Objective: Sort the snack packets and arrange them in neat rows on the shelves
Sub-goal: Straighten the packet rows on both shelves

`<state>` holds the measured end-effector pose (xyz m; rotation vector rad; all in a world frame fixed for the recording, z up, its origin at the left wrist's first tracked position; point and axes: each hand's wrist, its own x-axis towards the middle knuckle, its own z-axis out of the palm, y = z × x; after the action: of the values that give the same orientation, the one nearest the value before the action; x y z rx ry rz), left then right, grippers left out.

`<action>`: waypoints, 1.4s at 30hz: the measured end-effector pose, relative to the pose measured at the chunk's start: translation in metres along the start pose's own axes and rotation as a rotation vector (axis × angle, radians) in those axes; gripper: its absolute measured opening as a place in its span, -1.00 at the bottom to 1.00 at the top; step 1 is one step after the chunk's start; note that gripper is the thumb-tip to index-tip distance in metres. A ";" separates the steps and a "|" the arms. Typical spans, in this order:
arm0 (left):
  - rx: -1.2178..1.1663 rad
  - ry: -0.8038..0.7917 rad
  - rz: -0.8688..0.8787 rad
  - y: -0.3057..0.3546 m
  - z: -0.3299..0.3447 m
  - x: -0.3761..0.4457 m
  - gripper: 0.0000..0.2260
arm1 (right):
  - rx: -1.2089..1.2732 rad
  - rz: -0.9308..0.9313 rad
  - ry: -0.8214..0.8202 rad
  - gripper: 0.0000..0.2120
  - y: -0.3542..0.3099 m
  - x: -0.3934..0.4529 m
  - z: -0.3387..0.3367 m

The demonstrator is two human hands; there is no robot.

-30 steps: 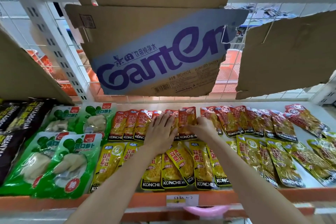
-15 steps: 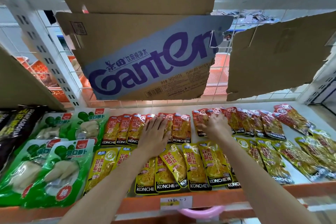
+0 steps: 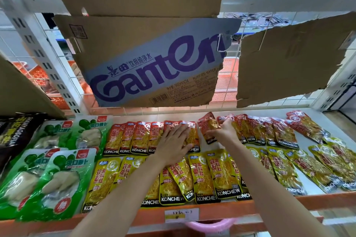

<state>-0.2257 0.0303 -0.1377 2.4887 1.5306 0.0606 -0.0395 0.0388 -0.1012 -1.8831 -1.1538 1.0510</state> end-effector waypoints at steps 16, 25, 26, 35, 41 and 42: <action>-0.090 0.100 -0.095 0.025 -0.014 0.013 -0.55 | -0.747 -0.309 0.080 -0.45 0.011 -0.011 0.020; -0.027 0.028 -0.131 0.042 0.006 0.021 -0.36 | -0.599 -0.106 0.112 -0.26 0.035 0.030 -0.055; -0.030 0.027 -0.126 0.042 0.007 0.021 -0.36 | -0.557 -0.096 0.074 -0.25 0.034 0.030 -0.059; -0.022 0.067 -0.156 0.047 0.008 0.023 -0.41 | -0.028 -0.178 -0.038 -0.72 0.020 0.035 -0.063; -0.041 0.074 -0.170 0.052 0.010 0.020 -0.42 | -0.429 -0.244 -0.129 -0.54 0.028 0.023 -0.028; -0.036 0.077 -0.171 0.051 0.010 0.019 -0.42 | -0.528 -0.265 -0.116 -0.54 0.026 0.021 -0.027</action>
<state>-0.1704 0.0236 -0.1385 2.3433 1.7502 0.1563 0.0001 0.0440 -0.1175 -1.9918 -1.8302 0.7624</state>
